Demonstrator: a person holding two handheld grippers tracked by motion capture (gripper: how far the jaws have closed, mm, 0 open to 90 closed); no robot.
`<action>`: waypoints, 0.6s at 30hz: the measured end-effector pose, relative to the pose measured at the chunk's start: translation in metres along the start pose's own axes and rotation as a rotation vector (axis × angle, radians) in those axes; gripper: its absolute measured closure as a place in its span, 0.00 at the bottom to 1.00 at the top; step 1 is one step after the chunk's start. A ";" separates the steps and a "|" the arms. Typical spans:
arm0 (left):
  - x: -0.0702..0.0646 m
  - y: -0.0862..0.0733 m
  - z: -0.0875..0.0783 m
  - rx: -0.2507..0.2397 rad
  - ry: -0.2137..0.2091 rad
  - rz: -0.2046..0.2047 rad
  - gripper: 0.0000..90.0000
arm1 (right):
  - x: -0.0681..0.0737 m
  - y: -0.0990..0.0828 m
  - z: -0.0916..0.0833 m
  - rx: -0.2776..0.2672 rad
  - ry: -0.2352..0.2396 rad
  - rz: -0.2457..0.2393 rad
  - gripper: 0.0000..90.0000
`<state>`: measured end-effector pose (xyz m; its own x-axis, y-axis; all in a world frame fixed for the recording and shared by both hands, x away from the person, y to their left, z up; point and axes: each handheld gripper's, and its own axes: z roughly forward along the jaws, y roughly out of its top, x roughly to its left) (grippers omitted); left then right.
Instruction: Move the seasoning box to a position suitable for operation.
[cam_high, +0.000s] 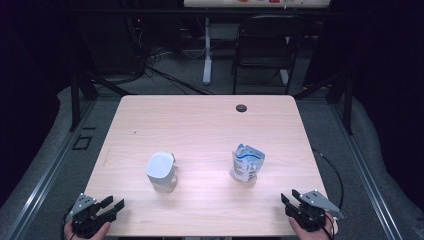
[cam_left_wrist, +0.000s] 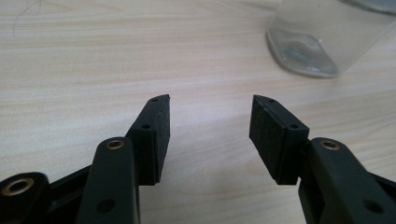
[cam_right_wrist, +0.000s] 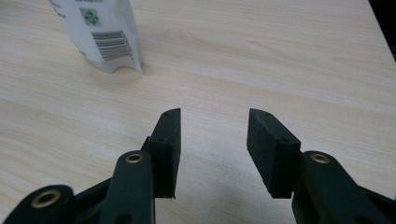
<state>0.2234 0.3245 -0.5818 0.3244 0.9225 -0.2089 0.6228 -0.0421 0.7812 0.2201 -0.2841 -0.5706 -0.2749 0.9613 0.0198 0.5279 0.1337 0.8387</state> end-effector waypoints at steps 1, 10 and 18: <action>-0.001 0.001 0.001 -0.005 0.004 -0.013 0.54 | -0.001 0.000 0.001 0.011 0.001 -0.001 0.61; -0.014 0.020 0.008 0.004 0.026 0.080 0.56 | -0.003 0.003 -0.004 0.008 -0.006 0.008 0.60; -0.015 0.045 0.032 -0.012 0.016 0.075 0.55 | 0.004 0.010 -0.008 -0.010 -0.005 0.001 0.60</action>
<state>0.2694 0.2971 -0.5619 0.3580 0.9231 -0.1402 0.5884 -0.1064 0.8015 0.2179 -0.2812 -0.5579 -0.2704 0.9626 0.0183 0.5204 0.1301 0.8440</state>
